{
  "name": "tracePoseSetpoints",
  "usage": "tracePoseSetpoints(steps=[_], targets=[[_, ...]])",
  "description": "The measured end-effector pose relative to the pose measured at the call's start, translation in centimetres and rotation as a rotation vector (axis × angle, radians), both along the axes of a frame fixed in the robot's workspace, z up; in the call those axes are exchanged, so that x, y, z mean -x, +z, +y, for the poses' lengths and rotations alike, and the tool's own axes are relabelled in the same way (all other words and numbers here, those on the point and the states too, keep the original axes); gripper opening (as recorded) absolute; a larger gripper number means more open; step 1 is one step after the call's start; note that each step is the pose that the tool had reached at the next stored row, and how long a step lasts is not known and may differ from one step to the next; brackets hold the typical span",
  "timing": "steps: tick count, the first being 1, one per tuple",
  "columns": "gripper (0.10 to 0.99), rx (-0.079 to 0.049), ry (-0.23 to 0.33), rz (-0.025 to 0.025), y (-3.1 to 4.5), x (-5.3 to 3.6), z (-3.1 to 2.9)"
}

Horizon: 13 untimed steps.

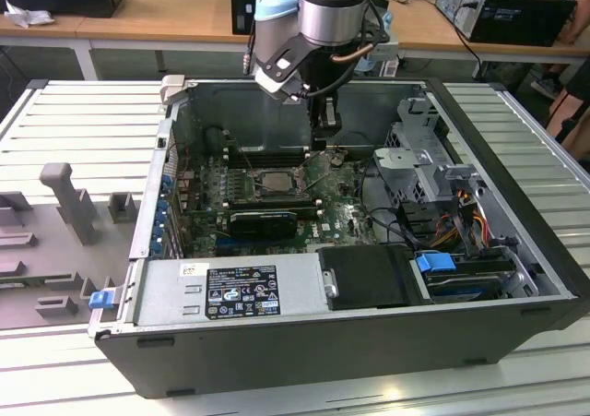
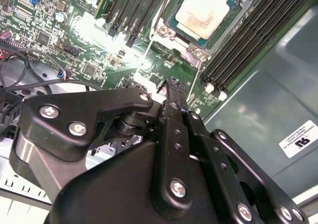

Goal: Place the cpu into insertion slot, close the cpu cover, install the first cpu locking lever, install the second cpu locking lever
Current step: 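Close the cpu cover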

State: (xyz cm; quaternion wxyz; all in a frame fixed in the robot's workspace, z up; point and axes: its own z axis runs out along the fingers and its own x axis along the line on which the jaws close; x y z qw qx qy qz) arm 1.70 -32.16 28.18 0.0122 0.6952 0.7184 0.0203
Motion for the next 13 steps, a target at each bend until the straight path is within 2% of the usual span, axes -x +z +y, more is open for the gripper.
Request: tracePoseSetpoints(steps=[13], targets=[[0.106,0.0,0.0,0.0,-0.12,-0.63,0.0]])
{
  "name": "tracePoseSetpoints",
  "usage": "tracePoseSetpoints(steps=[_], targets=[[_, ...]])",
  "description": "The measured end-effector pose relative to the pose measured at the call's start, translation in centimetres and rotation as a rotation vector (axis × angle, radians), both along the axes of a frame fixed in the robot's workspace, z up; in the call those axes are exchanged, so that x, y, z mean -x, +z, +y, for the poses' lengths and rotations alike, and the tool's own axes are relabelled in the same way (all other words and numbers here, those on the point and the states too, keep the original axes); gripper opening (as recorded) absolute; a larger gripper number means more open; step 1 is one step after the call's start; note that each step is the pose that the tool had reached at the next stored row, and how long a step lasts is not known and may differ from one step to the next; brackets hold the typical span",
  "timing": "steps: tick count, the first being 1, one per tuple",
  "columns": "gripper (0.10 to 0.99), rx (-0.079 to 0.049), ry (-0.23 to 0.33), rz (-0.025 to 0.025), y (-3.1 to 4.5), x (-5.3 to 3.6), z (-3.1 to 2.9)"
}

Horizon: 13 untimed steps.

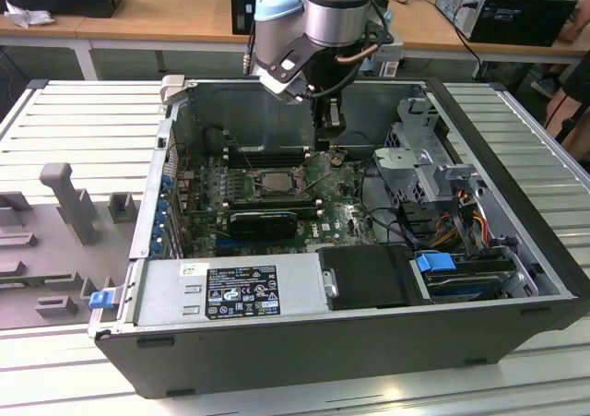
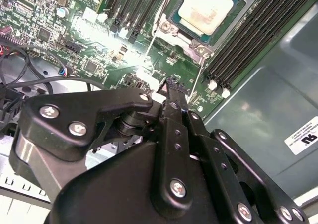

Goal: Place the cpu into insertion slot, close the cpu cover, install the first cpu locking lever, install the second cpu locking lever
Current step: 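Close the cpu cover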

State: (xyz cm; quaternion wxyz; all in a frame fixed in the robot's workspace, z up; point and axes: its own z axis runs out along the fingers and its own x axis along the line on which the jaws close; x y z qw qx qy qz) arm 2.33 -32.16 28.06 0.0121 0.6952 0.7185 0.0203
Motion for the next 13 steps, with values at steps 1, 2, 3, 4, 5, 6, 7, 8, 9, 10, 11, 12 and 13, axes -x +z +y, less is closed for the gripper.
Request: tracePoseSetpoints(steps=[1,2,3,4,5,6,7,8,9,10,11,12,13], targets=[[0.106,0.0,0.0,0.0,-0.03,-0.15,0.0],[0.106,0.0,0.0,0.0001,-0.06,-0.28,0.0],[0.106,0.0,0.0,0.0,-0.07,-0.34,0.0],[0.106,0.0,0.0,0.0,-0.11,-0.48,0.0],[0.106,0.0,0.0,0.0,-0.17,-0.68,0.0],[0.106,0.0,0.0,0.0001,-0.21,-0.82,0.0],[0.106,0.0,0.0,0.0006,-0.27,-0.99,0.0],[0.106,0.0,0.0,0.0024,-0.41,-1.41,0.0],[0.106,0.0,0.0,0.0045,-0.57,-1.8,0.0],[0.106,0.0,0.001,0.0056,-0.71,-2.11,0.0],[0.106,0.0,0.003,0.0068,-0.9,-2.53,0.0],[0.106,0.0,0.005,0.0076,-1.05,-2.79,0.0],[0.106,0.0,0.007,0.0082,-1.29,-3.06,0.0]])
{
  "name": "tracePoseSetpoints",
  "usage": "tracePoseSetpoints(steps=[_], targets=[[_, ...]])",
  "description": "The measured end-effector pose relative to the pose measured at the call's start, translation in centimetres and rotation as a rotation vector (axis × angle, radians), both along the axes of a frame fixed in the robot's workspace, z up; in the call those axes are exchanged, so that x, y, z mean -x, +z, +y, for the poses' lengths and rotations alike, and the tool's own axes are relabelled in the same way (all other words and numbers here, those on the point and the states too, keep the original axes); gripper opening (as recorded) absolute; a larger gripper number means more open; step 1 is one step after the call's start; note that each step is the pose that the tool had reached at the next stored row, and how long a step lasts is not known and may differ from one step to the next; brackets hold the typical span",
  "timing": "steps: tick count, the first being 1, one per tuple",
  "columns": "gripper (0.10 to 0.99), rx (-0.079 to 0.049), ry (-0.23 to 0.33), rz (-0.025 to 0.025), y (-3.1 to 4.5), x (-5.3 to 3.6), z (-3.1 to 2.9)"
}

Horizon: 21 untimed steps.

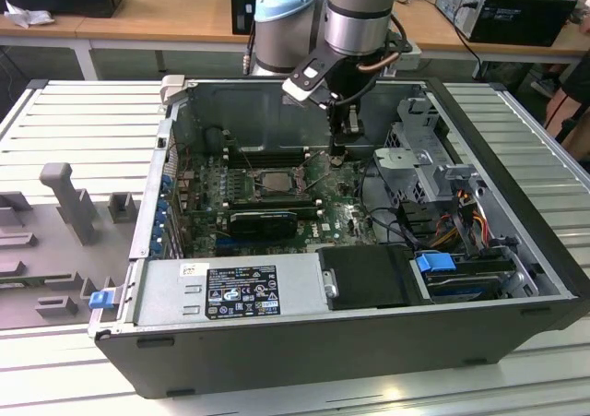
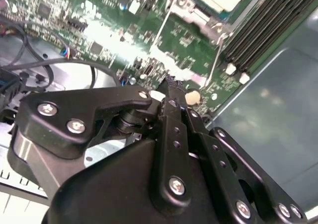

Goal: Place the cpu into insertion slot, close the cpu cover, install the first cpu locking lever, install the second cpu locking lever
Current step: 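Close the cpu cover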

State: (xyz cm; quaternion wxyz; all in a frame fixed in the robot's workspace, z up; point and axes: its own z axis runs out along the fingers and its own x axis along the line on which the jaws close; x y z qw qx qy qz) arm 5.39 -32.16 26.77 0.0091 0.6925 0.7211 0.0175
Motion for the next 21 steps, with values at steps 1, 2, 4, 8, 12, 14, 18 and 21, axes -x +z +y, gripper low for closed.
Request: tracePoseSetpoints(steps=[1,2,4,8,12,14,18,21], targets=[[0.106,0.0,0.001,0.0006,-0.2,-0.17,0.0],[0.106,0.0,0.002,0.001,-0.56,-0.27,0.01],[0.106,0.0,0.002,0.0014,-1.36,-0.52,0.06],[0.106,0.0,0.002,0.0088,-1.91,-0.13,0.09],[0.106,0.0,0.002,0.0096,-1.93,0.23,0.09],[0.106,0.0,0.002,0.0096,-1.93,0.37,0.09],[0.106,0.0,0.002,0.0097,-1.94,0.79,0.09],[0.106,0.0,0.002,0.0097,-1.94,0.99,0.09]])
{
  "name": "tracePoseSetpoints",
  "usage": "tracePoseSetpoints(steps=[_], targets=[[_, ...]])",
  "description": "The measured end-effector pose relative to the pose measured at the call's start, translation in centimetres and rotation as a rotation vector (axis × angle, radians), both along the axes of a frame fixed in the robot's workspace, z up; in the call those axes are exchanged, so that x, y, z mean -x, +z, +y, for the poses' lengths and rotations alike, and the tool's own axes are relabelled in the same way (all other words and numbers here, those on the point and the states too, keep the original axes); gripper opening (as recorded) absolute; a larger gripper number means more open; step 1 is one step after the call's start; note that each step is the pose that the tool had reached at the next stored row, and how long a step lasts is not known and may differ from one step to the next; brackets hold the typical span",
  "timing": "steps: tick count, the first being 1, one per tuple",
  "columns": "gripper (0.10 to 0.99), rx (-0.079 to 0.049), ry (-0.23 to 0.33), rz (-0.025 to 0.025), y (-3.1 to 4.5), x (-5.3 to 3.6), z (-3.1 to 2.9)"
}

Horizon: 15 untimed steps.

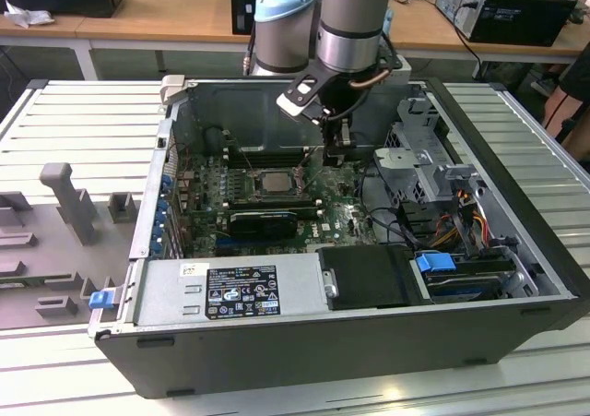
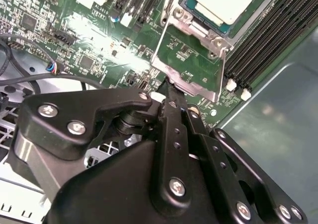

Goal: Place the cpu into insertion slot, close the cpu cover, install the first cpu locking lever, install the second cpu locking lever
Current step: 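Close the cpu cover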

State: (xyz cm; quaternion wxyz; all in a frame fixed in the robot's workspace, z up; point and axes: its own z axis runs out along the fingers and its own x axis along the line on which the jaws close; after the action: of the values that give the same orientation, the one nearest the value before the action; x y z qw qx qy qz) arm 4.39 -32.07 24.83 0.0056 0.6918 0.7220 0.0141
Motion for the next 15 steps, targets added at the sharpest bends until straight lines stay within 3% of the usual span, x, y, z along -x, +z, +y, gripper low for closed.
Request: tracePoseSetpoints(steps=[15], targets=[[0.106,0.0,0.0,-0.0001,0.0,0.78,0.0]])
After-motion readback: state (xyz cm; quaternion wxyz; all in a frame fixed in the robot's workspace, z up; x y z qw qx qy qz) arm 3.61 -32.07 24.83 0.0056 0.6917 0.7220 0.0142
